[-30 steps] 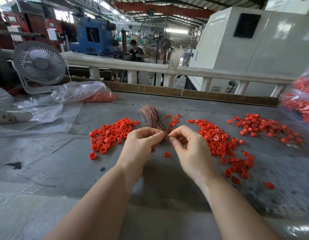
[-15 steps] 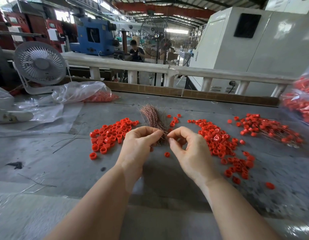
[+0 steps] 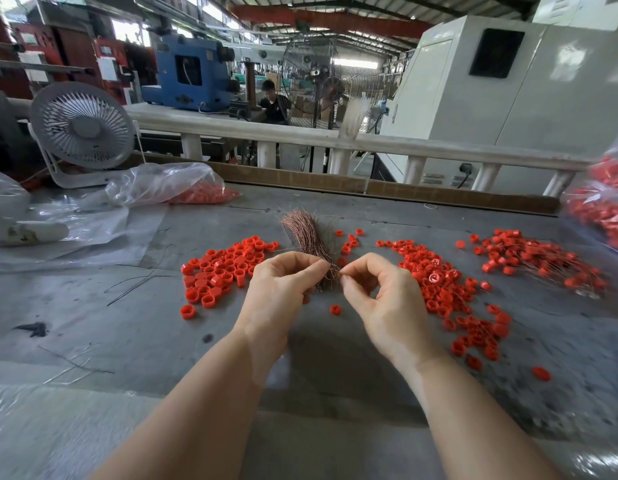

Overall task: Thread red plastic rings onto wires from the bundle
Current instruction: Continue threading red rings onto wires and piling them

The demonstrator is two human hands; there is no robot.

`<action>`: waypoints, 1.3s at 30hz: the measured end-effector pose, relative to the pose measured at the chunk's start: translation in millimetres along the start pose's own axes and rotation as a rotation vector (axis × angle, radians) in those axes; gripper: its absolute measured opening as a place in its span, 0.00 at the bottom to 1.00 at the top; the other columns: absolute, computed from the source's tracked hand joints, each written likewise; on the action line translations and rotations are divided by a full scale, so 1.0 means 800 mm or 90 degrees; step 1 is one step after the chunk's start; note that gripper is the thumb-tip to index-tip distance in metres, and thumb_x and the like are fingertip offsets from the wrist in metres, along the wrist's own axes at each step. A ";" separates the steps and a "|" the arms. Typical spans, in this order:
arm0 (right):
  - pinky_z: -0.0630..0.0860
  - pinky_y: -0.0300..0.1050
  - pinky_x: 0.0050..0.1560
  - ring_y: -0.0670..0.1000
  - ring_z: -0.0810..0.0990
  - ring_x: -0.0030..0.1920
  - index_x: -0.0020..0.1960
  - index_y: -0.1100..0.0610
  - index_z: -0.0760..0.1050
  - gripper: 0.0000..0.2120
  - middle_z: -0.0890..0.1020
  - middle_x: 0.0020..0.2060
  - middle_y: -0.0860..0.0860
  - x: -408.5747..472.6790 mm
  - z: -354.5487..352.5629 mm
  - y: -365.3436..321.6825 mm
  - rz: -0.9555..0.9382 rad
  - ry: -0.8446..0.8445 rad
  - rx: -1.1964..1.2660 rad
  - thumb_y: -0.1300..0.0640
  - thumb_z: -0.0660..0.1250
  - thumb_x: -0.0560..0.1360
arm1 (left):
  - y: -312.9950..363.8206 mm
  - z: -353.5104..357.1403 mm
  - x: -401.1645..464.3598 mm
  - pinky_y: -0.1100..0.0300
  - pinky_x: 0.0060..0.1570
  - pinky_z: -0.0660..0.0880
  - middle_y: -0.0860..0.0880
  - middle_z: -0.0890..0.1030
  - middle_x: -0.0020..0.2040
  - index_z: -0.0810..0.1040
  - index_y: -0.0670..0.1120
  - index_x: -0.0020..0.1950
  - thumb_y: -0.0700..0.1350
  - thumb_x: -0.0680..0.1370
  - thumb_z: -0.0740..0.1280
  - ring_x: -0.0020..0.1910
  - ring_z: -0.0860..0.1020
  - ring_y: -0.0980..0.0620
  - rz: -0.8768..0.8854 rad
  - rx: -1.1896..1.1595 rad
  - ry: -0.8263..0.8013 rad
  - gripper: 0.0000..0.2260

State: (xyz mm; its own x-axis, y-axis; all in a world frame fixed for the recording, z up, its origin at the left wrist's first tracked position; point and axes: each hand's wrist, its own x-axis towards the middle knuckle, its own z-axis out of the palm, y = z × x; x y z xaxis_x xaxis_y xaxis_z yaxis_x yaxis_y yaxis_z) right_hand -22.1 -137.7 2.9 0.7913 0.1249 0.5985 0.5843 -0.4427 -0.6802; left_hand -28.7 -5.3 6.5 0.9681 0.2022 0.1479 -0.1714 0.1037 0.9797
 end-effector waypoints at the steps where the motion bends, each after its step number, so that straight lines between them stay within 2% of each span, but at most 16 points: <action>1: 0.65 0.27 0.28 0.38 0.73 0.25 0.37 0.54 0.76 0.09 0.73 0.22 0.41 0.000 0.000 0.000 0.003 0.001 0.003 0.66 0.68 0.72 | 0.000 0.000 0.000 0.65 0.33 0.67 0.52 0.74 0.29 0.79 0.47 0.34 0.39 0.73 0.70 0.29 0.69 0.57 0.001 0.000 -0.002 0.08; 8: 0.67 0.31 0.31 0.40 0.74 0.28 0.36 0.54 0.77 0.07 0.77 0.25 0.46 0.000 -0.001 -0.004 -0.005 0.001 0.002 0.61 0.70 0.72 | 0.000 -0.002 0.000 0.65 0.32 0.67 0.52 0.74 0.29 0.79 0.48 0.33 0.40 0.73 0.70 0.30 0.69 0.57 0.001 0.015 0.006 0.09; 12: 0.72 0.41 0.35 0.44 0.74 0.30 0.36 0.54 0.77 0.07 0.78 0.28 0.45 0.001 0.001 0.000 0.006 0.007 -0.014 0.61 0.70 0.72 | -0.002 0.000 0.001 0.67 0.28 0.66 0.54 0.73 0.27 0.78 0.48 0.33 0.40 0.73 0.69 0.27 0.68 0.59 0.003 0.032 0.015 0.09; 14: 0.73 0.46 0.37 0.45 0.74 0.31 0.36 0.55 0.77 0.07 0.77 0.28 0.45 0.002 0.001 0.004 0.026 0.024 -0.017 0.63 0.69 0.72 | -0.003 -0.003 0.003 0.65 0.29 0.66 0.54 0.73 0.26 0.77 0.48 0.33 0.39 0.74 0.68 0.26 0.68 0.58 -0.008 0.005 0.055 0.10; 16: 0.73 0.47 0.38 0.46 0.74 0.32 0.37 0.55 0.77 0.08 0.77 0.29 0.44 0.003 0.001 0.007 0.042 0.043 -0.017 0.64 0.69 0.72 | -0.005 -0.010 0.008 0.64 0.28 0.67 0.53 0.73 0.27 0.77 0.47 0.34 0.39 0.75 0.68 0.27 0.68 0.56 -0.028 -0.012 0.125 0.09; 18: 0.74 0.48 0.39 0.48 0.76 0.34 0.38 0.55 0.78 0.07 0.78 0.31 0.45 0.003 0.001 0.008 0.049 0.044 -0.028 0.64 0.68 0.72 | -0.008 -0.016 0.012 0.61 0.31 0.69 0.52 0.74 0.28 0.77 0.48 0.34 0.40 0.74 0.68 0.28 0.69 0.55 -0.022 0.077 0.193 0.09; 20: 0.75 0.48 0.41 0.49 0.77 0.36 0.40 0.55 0.79 0.06 0.80 0.33 0.47 0.001 0.002 0.008 0.044 0.033 -0.044 0.64 0.68 0.72 | -0.011 -0.019 0.014 0.60 0.37 0.69 0.53 0.76 0.31 0.77 0.49 0.35 0.41 0.74 0.68 0.32 0.73 0.53 0.020 0.250 0.218 0.08; 23: 0.74 0.46 0.41 0.48 0.76 0.36 0.40 0.55 0.79 0.06 0.79 0.34 0.47 0.000 0.001 0.006 0.037 0.028 -0.063 0.64 0.68 0.73 | -0.015 -0.019 0.013 0.59 0.45 0.69 0.49 0.78 0.43 0.78 0.49 0.43 0.44 0.73 0.68 0.45 0.75 0.48 0.056 0.482 0.174 0.01; 26: 0.72 0.44 0.39 0.46 0.73 0.34 0.40 0.55 0.79 0.06 0.77 0.32 0.44 0.001 0.000 0.006 0.044 0.026 -0.074 0.64 0.68 0.73 | -0.024 -0.018 0.011 0.57 0.54 0.68 0.47 0.77 0.51 0.78 0.48 0.50 0.46 0.73 0.69 0.54 0.73 0.45 0.041 0.637 0.114 0.07; 30: 0.71 0.45 0.39 0.45 0.72 0.33 0.40 0.55 0.78 0.06 0.76 0.31 0.43 0.000 0.000 0.004 0.045 0.021 -0.091 0.63 0.67 0.74 | -0.022 -0.017 0.007 0.58 0.50 0.70 0.50 0.80 0.48 0.78 0.48 0.50 0.43 0.74 0.69 0.51 0.75 0.47 0.075 0.620 0.116 0.06; 34: 0.69 0.42 0.37 0.42 0.71 0.32 0.40 0.54 0.77 0.06 0.74 0.29 0.41 0.001 -0.001 0.003 0.044 0.024 -0.101 0.63 0.67 0.74 | -0.014 -0.015 0.006 0.62 0.41 0.66 0.54 0.78 0.42 0.78 0.49 0.48 0.43 0.72 0.71 0.44 0.75 0.51 0.084 0.545 0.136 0.06; 39: 0.70 0.43 0.38 0.42 0.71 0.32 0.40 0.54 0.77 0.06 0.74 0.29 0.40 0.001 0.000 0.003 0.048 0.024 -0.104 0.62 0.67 0.74 | -0.015 -0.014 0.007 0.69 0.38 0.60 0.55 0.77 0.39 0.83 0.48 0.46 0.42 0.72 0.71 0.41 0.72 0.56 0.145 0.565 0.063 0.05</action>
State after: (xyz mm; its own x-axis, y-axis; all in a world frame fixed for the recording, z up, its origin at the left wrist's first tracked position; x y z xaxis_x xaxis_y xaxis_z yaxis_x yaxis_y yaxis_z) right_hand -19.8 -138.8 2.0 0.8232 0.0542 0.5652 0.4835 -0.5888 -0.6477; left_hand -23.5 5.7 -6.2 0.9012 0.2125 0.3778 -0.1131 -0.7260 0.6783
